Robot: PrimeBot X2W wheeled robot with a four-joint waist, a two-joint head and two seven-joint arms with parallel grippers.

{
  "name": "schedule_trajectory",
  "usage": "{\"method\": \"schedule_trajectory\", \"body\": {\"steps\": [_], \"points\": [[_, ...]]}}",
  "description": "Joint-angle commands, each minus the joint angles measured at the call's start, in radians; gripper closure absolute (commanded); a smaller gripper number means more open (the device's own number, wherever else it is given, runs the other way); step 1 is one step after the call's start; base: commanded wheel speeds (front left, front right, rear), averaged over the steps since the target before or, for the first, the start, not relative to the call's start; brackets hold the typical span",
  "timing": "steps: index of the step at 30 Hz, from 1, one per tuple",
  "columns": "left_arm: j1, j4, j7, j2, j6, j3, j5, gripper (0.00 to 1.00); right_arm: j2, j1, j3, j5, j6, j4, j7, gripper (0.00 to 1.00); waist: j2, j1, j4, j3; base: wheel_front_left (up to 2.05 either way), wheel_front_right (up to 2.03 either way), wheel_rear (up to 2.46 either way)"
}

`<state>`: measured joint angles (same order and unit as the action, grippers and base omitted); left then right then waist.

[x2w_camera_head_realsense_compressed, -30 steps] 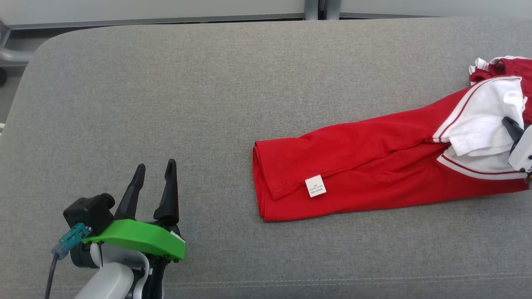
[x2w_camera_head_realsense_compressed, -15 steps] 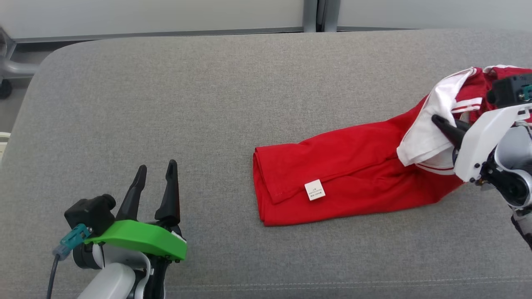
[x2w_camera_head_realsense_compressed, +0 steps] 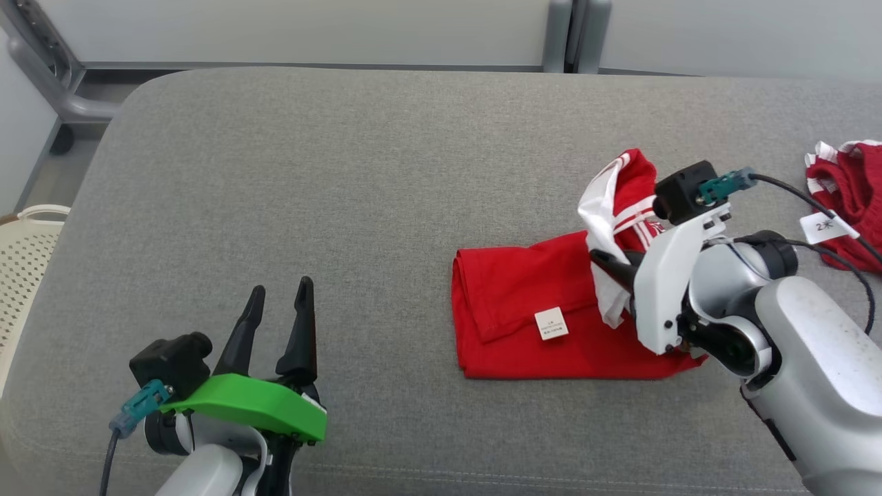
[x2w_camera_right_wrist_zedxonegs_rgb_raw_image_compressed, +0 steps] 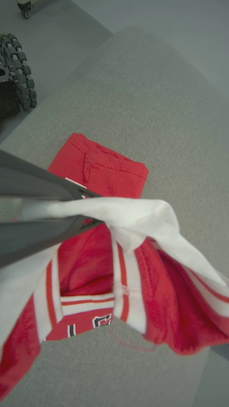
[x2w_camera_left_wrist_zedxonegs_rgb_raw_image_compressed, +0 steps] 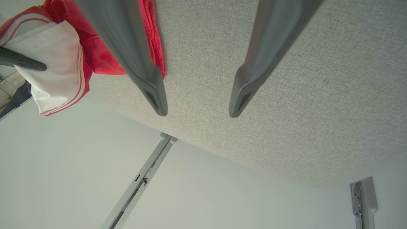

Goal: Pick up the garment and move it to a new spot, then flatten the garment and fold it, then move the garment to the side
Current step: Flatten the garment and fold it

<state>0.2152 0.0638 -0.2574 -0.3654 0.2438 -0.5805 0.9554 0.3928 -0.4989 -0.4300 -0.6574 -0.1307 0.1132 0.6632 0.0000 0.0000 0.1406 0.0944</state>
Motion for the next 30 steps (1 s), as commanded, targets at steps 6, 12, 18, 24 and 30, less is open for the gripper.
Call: {"method": "schedule_trajectory", "body": {"steps": [6,12,18,24,30], "points": [[-0.013,0.025,-0.006,0.022,-0.022,-0.005,-0.007,0.0,-0.058,-0.046,-0.058,0.037,0.0,0.085,-0.005,1.0,0.0,0.0,0.059,-0.017,0.0,0.0,0.0],[0.009,0.046,-0.006,0.046,-0.04,-0.02,-0.012,0.0,-0.113,-0.106,-0.096,0.081,0.0,0.234,-0.022,1.0,0.0,0.0,0.11,-0.023,0.0,0.0,0.0],[0.018,0.069,-0.006,0.064,-0.053,-0.03,-0.015,0.0,-0.159,-0.16,-0.139,0.111,0.0,0.368,-0.034,1.0,0.0,0.0,0.144,-0.03,0.0,0.0,0.0],[0.023,0.087,-0.007,0.078,-0.062,-0.034,-0.014,0.0,-0.199,-0.205,-0.176,0.144,0.0,0.472,-0.04,0.0,0.0,0.0,0.158,-0.036,0.0,0.0,0.0],[0.016,0.09,-0.007,0.078,-0.063,-0.025,-0.017,0.0,-0.229,-0.237,-0.201,0.121,0.0,0.494,-0.05,0.0,0.0,0.0,0.148,-0.042,0.0,0.0,0.0]]}}
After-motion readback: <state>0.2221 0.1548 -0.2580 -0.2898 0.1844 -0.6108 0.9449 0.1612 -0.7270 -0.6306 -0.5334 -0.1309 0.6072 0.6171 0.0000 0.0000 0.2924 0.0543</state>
